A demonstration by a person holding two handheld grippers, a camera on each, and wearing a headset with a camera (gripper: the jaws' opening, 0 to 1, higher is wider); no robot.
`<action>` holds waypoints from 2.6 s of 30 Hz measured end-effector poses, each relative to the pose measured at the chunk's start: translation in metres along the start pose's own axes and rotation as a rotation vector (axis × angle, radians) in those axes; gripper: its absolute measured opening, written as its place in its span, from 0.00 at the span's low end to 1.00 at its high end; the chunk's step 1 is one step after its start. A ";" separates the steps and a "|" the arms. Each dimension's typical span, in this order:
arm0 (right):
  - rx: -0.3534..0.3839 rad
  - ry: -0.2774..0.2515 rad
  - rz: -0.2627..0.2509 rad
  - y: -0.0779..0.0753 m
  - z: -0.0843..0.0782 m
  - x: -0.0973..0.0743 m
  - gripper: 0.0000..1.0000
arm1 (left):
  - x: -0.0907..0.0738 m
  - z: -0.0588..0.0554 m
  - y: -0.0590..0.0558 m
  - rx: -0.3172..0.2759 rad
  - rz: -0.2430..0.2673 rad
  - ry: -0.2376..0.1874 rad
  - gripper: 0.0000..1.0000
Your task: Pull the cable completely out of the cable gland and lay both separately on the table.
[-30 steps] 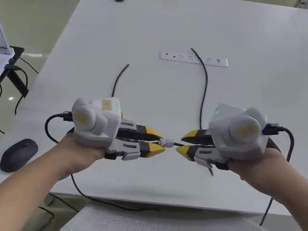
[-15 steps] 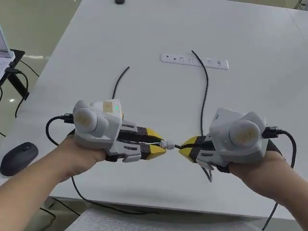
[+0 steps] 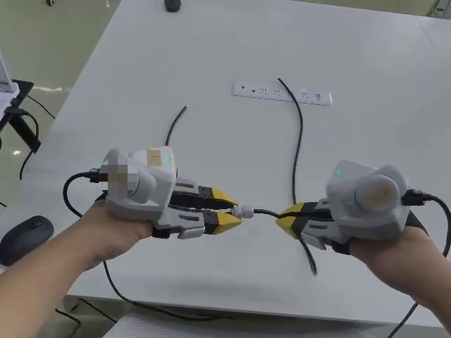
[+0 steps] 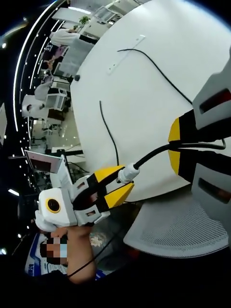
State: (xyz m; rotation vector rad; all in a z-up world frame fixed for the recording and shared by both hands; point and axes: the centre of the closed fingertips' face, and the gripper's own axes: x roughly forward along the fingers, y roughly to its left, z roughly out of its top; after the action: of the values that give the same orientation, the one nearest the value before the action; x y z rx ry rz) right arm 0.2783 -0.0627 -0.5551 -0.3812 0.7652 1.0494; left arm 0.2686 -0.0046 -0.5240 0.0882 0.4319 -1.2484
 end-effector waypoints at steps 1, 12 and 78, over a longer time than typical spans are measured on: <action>0.006 0.002 -0.007 -0.002 -0.003 0.000 0.00 | 0.000 0.000 0.000 0.000 0.000 0.001 0.16; 0.135 0.044 -0.040 -0.021 -0.030 -0.002 0.00 | -0.001 -0.003 0.000 -0.013 0.001 0.001 0.15; 0.027 0.005 0.074 0.013 0.016 0.006 0.00 | 0.000 -0.007 0.003 -0.031 -0.004 0.025 0.15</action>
State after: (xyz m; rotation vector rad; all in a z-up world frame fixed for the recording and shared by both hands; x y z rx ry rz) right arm 0.2742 -0.0432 -0.5478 -0.3350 0.8021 1.1068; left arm 0.2694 -0.0016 -0.5308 0.0764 0.4732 -1.2453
